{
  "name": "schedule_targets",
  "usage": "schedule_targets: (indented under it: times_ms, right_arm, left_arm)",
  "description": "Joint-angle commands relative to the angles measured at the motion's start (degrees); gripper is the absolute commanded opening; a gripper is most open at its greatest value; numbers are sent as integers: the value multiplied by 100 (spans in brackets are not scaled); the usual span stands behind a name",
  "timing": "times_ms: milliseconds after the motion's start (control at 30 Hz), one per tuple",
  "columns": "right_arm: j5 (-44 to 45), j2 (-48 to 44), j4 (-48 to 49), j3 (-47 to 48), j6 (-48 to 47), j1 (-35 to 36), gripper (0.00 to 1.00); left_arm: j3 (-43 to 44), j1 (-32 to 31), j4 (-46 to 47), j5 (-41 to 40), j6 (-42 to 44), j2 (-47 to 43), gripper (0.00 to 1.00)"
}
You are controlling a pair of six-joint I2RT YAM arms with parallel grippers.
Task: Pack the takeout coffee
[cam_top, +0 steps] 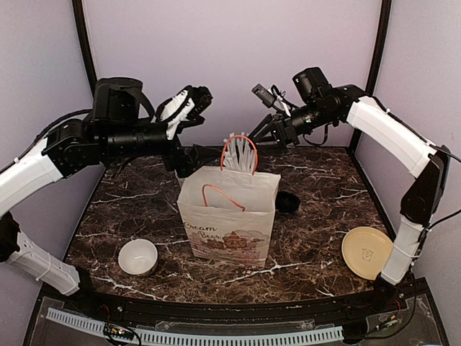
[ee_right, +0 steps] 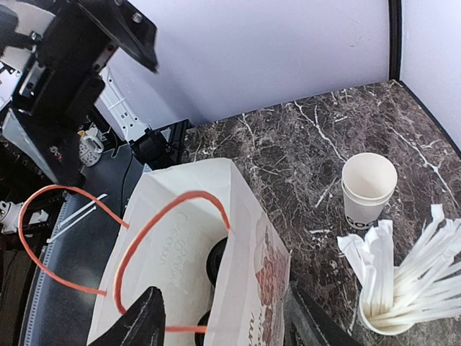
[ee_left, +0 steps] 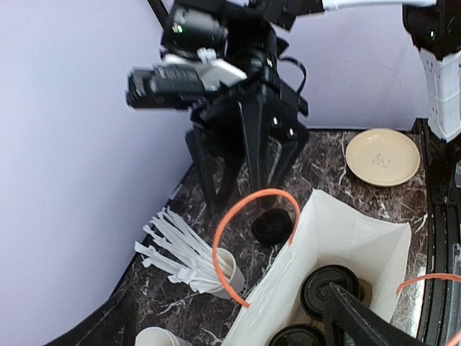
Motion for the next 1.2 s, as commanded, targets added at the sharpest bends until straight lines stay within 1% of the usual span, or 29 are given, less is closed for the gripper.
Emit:
schedule_targets:
  times_ms: [0, 67, 233, 300, 367, 467, 533, 567, 667, 767, 800, 833, 900, 933, 1000, 1033, 1100, 1167]
  right_arm:
    - [53, 151, -106, 330, 82, 363, 56]
    - [235, 40, -9, 227, 148, 375, 57]
    - [1450, -469, 283, -82, 271, 193, 62]
    - [2217, -694, 480, -204, 368, 79, 64]
    - [2521, -874, 411, -109, 219, -53, 67]
    - [1766, -1110, 174, -123, -65, -146, 72]
    - [1207, -1252, 140, -368, -118, -25, 73]
    - [1117, -1291, 165, -493, -98, 109, 74]
    - [1438, -1231, 86, -610, -167, 631, 75]
    - [1582, -1034, 183, -547, -23, 772, 74]
    - [1668, -952, 246, -502, 107, 790, 71]
    - [1685, -874, 257, -440, 183, 793, 66]
    - [1580, -770, 258, -352, 207, 822, 48]
    - [1536, -759, 281, -363, 193, 853, 35]
    - [1508, -821, 298, -416, 148, 983, 4]
    - [1500, -866, 308, -463, 117, 1076, 0]
    - [1481, -977, 265, -538, -2, 1335, 0]
    - [1366, -1043, 63, -543, -219, 1768, 0]
  left_arm:
    - [-448, -30, 834, -274, -186, -616, 92]
    - [-598, -30, 927, -401, -203, -859, 92]
    - [-972, -29, 1232, -749, -260, -1185, 91]
    - [-1073, -29, 1343, -889, -259, -1303, 91]
    - [-1156, -29, 1460, -1115, -265, -1378, 91]
    - [-1273, -29, 1586, -1517, -245, -1487, 92]
    - [-1381, -23, 1657, -1689, -227, -1517, 92]
    - [-1405, -21, 1695, -1743, -225, -1528, 92]
    - [-1562, -14, 1772, -1960, -211, -1552, 95]
    - [-1596, -3, 1700, -2030, -311, -1562, 95]
    - [-1603, -3, 1645, -2041, -342, -1573, 95]
    - [-1613, -3, 1628, -2060, -402, -1608, 95]
    - [-1681, -3, 1606, -2061, -475, -1682, 95]
    - [-1700, -3, 1597, -2074, -489, -1736, 95]
    - [-1747, -3, 1584, -2122, -501, -1787, 95]
    - [-1774, -3, 1580, -2164, -494, -1800, 95]
    - [-1811, 3, 1582, -2208, -447, -1831, 95]
    - [-1867, 6, 1616, -2264, -341, -1845, 95]
